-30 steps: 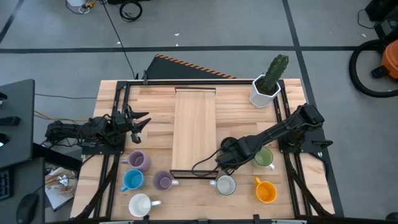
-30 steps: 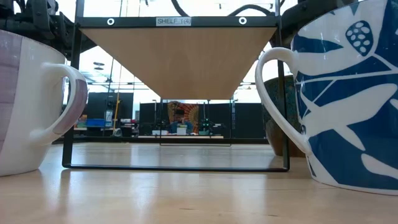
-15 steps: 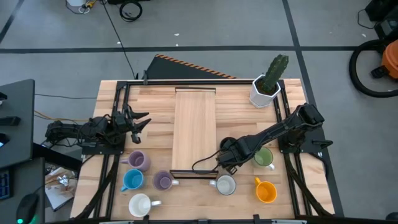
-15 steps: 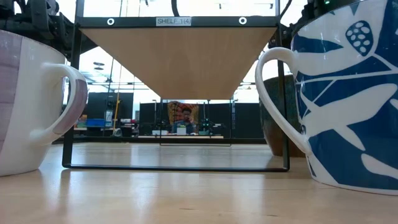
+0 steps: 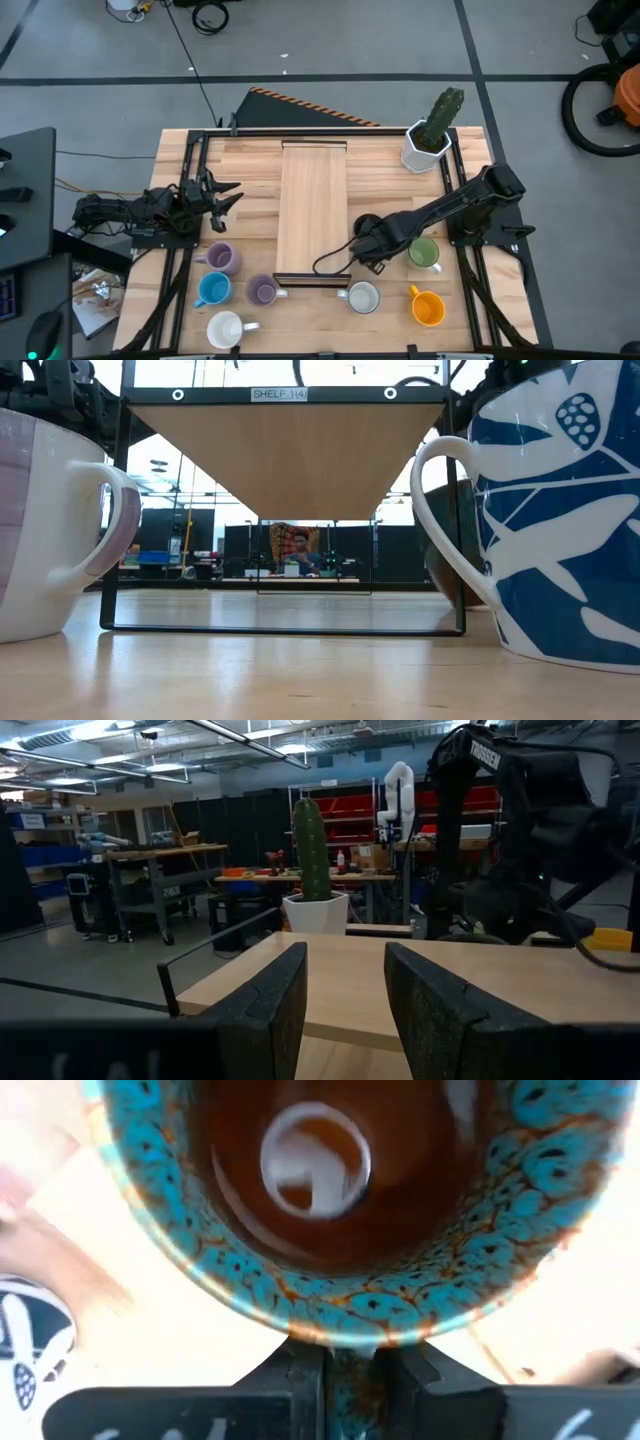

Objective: Place coffee mugs
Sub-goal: Put the dark blue mug on the shelf

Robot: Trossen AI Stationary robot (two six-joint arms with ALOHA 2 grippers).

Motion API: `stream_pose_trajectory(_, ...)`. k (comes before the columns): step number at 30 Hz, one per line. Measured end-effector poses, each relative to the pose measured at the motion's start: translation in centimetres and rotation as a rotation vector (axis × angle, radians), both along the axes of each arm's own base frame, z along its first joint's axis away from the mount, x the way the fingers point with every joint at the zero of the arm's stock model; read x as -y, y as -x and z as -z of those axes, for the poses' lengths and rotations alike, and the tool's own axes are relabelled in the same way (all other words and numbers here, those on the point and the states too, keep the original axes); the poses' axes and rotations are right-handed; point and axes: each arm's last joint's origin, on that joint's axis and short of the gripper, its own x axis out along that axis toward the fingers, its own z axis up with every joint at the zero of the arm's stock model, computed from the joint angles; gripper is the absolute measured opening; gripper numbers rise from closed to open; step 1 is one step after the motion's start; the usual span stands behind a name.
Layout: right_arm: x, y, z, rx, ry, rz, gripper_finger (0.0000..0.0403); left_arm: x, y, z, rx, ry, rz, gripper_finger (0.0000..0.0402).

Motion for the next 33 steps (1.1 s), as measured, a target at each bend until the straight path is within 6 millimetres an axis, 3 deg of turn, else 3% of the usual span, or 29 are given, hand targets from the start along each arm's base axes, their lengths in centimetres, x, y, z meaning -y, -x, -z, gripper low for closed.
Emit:
stream_pose_trajectory(20, 2.7, 3.5, -5.0, 0.063, 0.165, 0.008, 0.0057, 0.0, 0.0, 0.1, 0.004, 0.026, 0.006, 0.0141)
stream_pose_trajectory(33, 6.3, 6.3, -9.5, 0.212, 0.248, -0.210, 0.0057, 0.0, -0.1, 0.4, -0.031, 0.028, 0.006, 0.0141)
